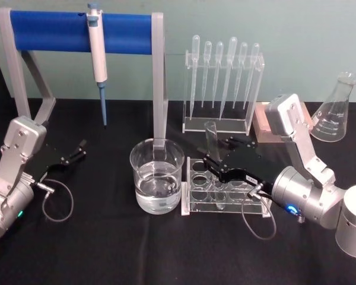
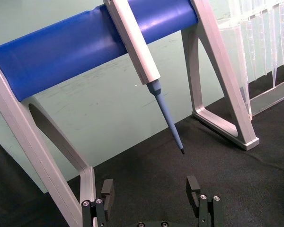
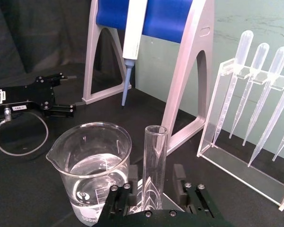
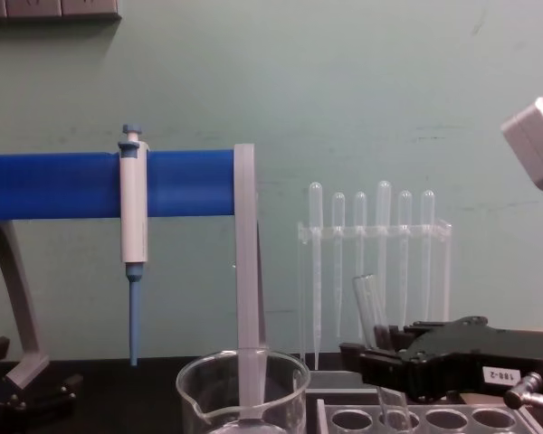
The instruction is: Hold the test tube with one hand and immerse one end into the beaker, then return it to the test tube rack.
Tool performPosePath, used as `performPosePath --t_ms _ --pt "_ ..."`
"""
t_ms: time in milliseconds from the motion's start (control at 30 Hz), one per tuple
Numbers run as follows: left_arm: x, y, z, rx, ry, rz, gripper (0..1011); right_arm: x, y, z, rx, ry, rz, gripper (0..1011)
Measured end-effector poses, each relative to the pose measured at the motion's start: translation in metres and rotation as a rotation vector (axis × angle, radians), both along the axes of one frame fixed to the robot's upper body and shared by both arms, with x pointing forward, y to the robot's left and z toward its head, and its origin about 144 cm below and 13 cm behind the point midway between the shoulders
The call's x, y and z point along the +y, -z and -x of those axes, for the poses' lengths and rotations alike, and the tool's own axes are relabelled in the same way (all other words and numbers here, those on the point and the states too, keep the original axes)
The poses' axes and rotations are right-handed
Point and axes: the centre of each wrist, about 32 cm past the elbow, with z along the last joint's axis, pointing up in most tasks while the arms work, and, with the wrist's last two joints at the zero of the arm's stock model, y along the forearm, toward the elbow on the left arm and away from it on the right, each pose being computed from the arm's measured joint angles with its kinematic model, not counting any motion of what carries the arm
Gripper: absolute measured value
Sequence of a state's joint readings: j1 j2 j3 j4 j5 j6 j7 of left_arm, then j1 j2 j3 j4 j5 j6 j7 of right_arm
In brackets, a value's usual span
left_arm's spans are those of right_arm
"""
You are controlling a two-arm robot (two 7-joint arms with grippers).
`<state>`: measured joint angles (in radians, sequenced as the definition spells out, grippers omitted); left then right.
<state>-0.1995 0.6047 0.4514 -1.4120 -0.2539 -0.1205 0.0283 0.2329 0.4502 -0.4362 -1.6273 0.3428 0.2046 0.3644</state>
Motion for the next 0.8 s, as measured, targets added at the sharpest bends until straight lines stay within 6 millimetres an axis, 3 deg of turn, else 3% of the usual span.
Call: performPosePath --t_ms 33,167,267,800 --pt "0.000 0.000 0.000 0.000 0.000 0.000 1000 0.000 0.000 0.000 0.001 0.000 -0.001 508" --pt "0.000 0.000 0.000 0.000 0.000 0.000 1000 0.000 0.000 0.000 0.000 0.002 -0.003 319" --pt "0.000 0.000 0.000 0.000 0.000 0.000 1000 -0.001 -0.001 0.001 -0.002 0.004 -0.010 235" --pt "0.000 0.000 0.000 0.000 0.000 0.000 1000 -0.012 -0.033 0.023 -0.071 0.038 -0.175 225"
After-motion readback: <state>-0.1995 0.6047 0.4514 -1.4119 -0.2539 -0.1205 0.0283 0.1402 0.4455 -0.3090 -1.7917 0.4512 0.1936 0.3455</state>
